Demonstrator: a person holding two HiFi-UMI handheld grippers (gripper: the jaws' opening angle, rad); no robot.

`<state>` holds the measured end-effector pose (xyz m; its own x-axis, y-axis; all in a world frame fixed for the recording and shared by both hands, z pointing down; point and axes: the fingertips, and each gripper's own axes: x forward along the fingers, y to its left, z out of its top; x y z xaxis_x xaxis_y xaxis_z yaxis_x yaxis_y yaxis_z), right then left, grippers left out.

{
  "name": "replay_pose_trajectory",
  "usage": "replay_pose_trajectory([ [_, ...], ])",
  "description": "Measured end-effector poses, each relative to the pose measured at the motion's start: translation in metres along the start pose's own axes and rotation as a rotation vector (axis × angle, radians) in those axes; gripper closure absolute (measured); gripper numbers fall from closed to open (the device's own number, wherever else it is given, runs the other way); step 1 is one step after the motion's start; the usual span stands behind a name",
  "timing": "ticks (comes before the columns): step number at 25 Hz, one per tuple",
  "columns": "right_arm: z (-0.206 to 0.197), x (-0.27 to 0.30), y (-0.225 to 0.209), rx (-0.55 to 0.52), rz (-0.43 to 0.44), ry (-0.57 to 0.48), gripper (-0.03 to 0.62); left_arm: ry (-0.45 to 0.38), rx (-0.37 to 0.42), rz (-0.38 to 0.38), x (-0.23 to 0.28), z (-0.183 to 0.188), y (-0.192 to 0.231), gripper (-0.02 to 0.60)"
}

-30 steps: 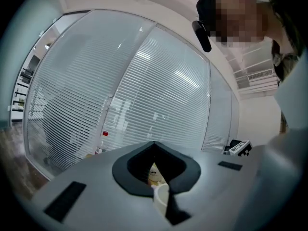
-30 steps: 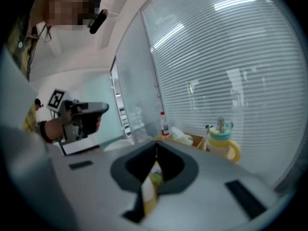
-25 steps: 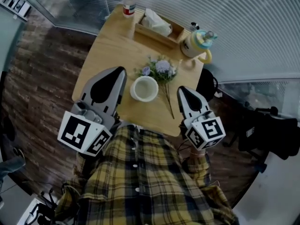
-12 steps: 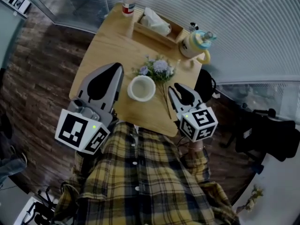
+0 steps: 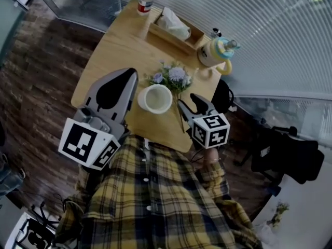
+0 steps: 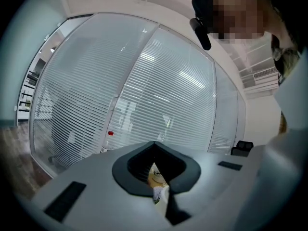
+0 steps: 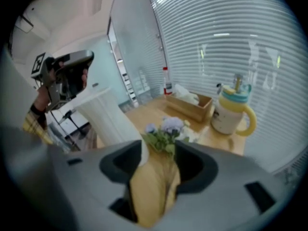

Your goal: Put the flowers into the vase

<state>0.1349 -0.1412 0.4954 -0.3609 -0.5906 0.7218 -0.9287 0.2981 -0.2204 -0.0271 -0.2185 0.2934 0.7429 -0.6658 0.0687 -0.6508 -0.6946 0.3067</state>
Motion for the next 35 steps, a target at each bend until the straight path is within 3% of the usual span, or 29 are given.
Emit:
replay_pose_trajectory([
  [17, -0.062, 0.069, -0.026, 0.071, -0.017, 0.223, 0.391, 0.034, -0.06, 0.049, -0.014, -0.024, 0.019, 0.572],
  [35, -0.071, 0.106, -0.042, 0.06, -0.094, 0.267, 0.396, 0.084, -0.104, 0.041, -0.019, -0.046, 0.029, 0.572],
])
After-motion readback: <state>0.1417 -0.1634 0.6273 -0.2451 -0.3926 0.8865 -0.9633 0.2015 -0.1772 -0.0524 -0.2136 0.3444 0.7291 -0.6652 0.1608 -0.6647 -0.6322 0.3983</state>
